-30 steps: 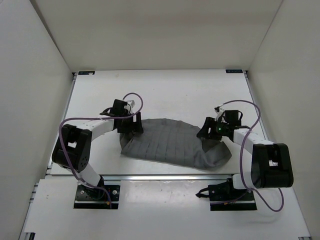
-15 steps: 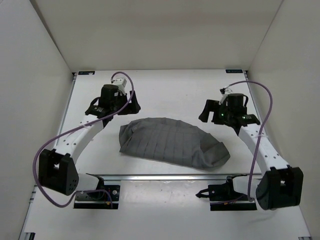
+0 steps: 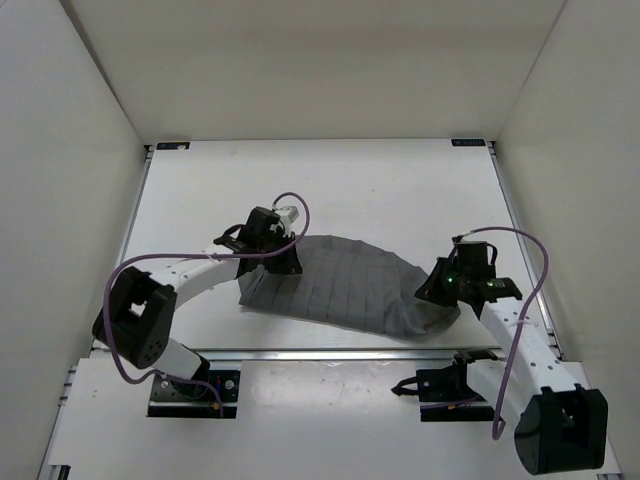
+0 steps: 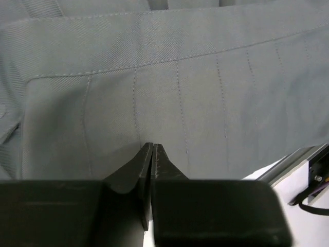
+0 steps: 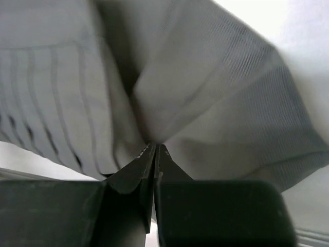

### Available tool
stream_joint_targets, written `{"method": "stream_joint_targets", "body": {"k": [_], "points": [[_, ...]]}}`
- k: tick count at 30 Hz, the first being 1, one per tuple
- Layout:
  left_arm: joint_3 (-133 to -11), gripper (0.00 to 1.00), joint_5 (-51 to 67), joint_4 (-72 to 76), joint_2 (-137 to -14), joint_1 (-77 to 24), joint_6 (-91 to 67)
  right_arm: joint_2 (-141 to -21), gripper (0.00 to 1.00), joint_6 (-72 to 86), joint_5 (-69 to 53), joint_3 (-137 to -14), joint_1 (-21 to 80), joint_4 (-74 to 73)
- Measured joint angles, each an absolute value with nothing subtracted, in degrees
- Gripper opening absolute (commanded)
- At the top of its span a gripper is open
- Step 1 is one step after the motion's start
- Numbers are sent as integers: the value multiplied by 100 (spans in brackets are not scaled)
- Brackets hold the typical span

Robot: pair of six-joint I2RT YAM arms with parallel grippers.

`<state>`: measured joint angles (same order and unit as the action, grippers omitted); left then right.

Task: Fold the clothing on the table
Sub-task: Fold the skirt

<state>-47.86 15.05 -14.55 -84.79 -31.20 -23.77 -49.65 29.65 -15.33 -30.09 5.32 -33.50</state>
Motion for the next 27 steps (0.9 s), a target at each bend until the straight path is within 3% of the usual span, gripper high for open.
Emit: {"method": "stream_joint_targets", "body": {"k": [3, 15, 21, 27], "points": [[-4786, 2, 1570, -1354, -8680, -3177, -2392, -5398, 0, 3028, -1507, -2978, 626, -3395], [-4790, 1, 1616, -1194, -9529, -3420, -2547, -7050, 0, 2803, -1747, -2976, 537, -2770], [-5229, 4, 1774, -1315, -9937, -3330, -2613, -8217, 0, 2528, -1870, -3826, 491, -2532], [-6189, 8, 1892, -1498, -10709, -3232, -2672, -9808, 0, 2121, -1848, -5507, 362, -2484]]}}
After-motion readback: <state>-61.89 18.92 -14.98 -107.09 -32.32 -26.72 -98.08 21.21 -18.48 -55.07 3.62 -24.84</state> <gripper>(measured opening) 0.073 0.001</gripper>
